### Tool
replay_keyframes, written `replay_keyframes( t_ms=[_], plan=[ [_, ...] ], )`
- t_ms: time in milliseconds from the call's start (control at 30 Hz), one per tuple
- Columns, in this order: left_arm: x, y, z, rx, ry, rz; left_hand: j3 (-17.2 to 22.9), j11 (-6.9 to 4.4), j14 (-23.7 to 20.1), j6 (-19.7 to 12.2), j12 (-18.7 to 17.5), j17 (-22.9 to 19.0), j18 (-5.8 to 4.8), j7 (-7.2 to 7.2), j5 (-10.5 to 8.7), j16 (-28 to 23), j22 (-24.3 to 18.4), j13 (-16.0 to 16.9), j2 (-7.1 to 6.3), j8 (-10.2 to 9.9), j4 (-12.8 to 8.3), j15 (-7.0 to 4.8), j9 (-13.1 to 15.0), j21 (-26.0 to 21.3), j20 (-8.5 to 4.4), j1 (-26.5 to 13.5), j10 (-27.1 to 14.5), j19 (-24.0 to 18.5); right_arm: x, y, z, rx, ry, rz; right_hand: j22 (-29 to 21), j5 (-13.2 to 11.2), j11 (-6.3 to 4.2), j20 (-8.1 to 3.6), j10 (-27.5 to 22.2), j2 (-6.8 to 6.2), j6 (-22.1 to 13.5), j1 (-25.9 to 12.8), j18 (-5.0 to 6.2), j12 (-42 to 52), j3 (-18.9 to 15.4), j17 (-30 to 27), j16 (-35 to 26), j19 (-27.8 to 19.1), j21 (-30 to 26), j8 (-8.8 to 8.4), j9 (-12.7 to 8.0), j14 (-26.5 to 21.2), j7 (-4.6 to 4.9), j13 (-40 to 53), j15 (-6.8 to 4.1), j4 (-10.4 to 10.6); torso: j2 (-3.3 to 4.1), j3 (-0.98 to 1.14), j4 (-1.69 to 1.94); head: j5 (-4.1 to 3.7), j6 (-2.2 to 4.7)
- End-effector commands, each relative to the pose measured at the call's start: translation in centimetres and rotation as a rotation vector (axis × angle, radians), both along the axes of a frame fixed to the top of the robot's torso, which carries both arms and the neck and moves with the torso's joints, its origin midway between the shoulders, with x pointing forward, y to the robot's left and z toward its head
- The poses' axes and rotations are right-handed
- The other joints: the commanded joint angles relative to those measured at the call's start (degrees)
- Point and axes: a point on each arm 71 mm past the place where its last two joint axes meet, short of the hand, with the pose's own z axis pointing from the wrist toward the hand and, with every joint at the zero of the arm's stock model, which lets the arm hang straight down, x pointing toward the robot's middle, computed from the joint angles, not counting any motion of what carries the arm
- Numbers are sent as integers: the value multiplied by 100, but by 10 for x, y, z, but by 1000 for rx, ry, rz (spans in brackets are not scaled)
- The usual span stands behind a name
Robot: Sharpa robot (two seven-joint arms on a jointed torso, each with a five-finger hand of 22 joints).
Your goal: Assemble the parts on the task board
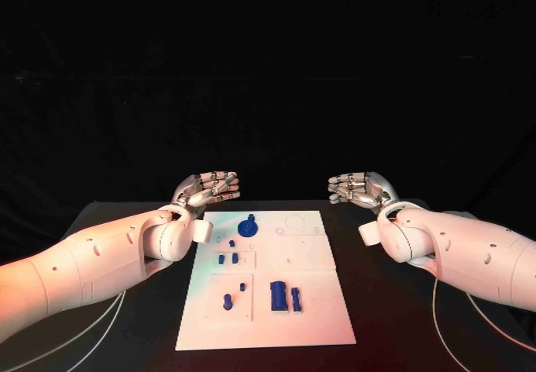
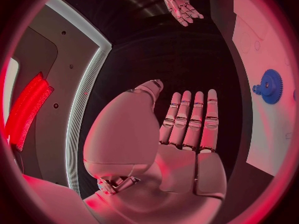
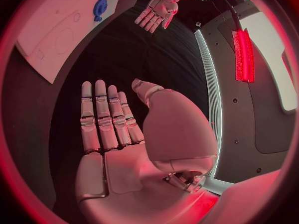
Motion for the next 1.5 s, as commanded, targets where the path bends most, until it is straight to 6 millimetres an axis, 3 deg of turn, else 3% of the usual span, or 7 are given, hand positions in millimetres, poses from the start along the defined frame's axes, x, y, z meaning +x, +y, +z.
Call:
replay_keyframes(
  t_ms=[33, 67, 233, 267, 300, 333, 1500],
  plan=[
    [-1, -1, 2, 1, -2, -1, -1698, -773, -4118, -4204, -493, -1024, -922, -838, -1625, -1341, -419, -339, 954, -1357, -1437, -940, -1425, -340, -1546, -2590, -4976, -4403, -2, 0, 0, -1, 1, -4, -2603, -642, -854, -1306, -1942, 800, -4672, -2379, -974, -362, -2606, -1682, -1208, -4892, -340, -892, -2165, -5784, -1071, -698, -660, -701, 5, 1, 20, -14, 4],
    [-1, -1, 2, 2, -2, 1, -1698, -773, -4118, -4204, -493, -1024, -922, -838, -1625, -1341, -419, -339, 954, -1357, -1437, -940, -1425, -340, -1546, -2729, -4976, -4403, -3, 0, 0, 4, 0, -7, -2603, -642, -854, -1306, -6001, 800, -4672, -2507, -974, -362, -2606, -1682, -1208, -4892, -340, -892, -2165, -5784, -1071, -698, -660, -701, -1, 6, 36, -21, 20],
    [-6, -6, 2, 10, -3, 21, -1698, -773, -4118, -4204, -493, -1024, -922, -838, -1625, -1341, -419, -339, 954, -1357, -1437, -940, -1425, -340, -1546, -3590, -4976, -4403, -11, 7, 0, 44, -3, -27, -2603, -642, -854, -1306, -6001, 800, -4672, -3282, -974, -362, -2606, -1682, -1208, -4892, -340, -892, -2165, -5784, -1071, -698, -660, -701, -51, 48, 180, -80, 154],
    [-9, -9, 2, 14, -4, 31, -1698, -773, -4118, -4204, -493, -1024, -922, -838, -1625, -1341, -419, -339, 954, -1357, -1437, -940, -1425, -340, -1546, -3837, -4976, -4403, -15, 10, 0, 64, -4, -38, -2603, -642, -854, -1306, -6001, 800, -4672, -7305, -974, -362, -2606, -1682, -1208, -4892, -340, -892, -2165, -5784, -1071, -698, -660, -701, -76, 70, 252, -109, 222],
    [-11, -11, 3, 17, -4, 39, -1698, -773, -4118, -4204, -493, -1024, -922, -838, -1625, -1341, -419, -339, 954, -1357, -1437, -940, -1425, -340, -1546, -4003, -4976, -4403, -18, 13, 1, 78, -5, -46, -2603, -642, -854, -1306, -6001, 800, -4672, -7305, -974, -362, -2606, -1682, -1208, -4892, -340, -892, -2165, -5784, -1071, -698, -660, -701, -91, 83, 297, -128, 264],
    [-14, -13, 3, 21, -5, 47, -1698, -773, -4118, -4204, -493, -1024, -922, -838, -1625, -1341, -419, -339, 954, -1357, -1437, -940, -1425, -340, -1546, -8024, -4976, -4403, -22, 15, 1, 94, -5, -55, -2603, -642, -854, -1306, -6001, 800, -4672, -7305, -974, -362, -2606, -1682, -1208, -4892, -340, -892, -2165, -5784, -1071, -698, -660, -701, -105, 95, 337, -144, 301],
    [-67, -51, 17, 94, -18, 209, -1698, -773, -4118, -4204, -493, -1024, -922, -838, -1625, -1341, -419, -339, 954, -1357, -1437, -940, -1425, -340, -1546, -8024, -4976, -4403, -76, 47, 12, 275, 26, -188, -2603, -642, -854, -1306, -6001, 800, -4672, -7305, -974, -362, -2606, -1682, -1208, -4892, -340, -892, -2165, -5784, -1071, -698, -660, -701, -148, 131, 461, -195, 417]
  ],
)
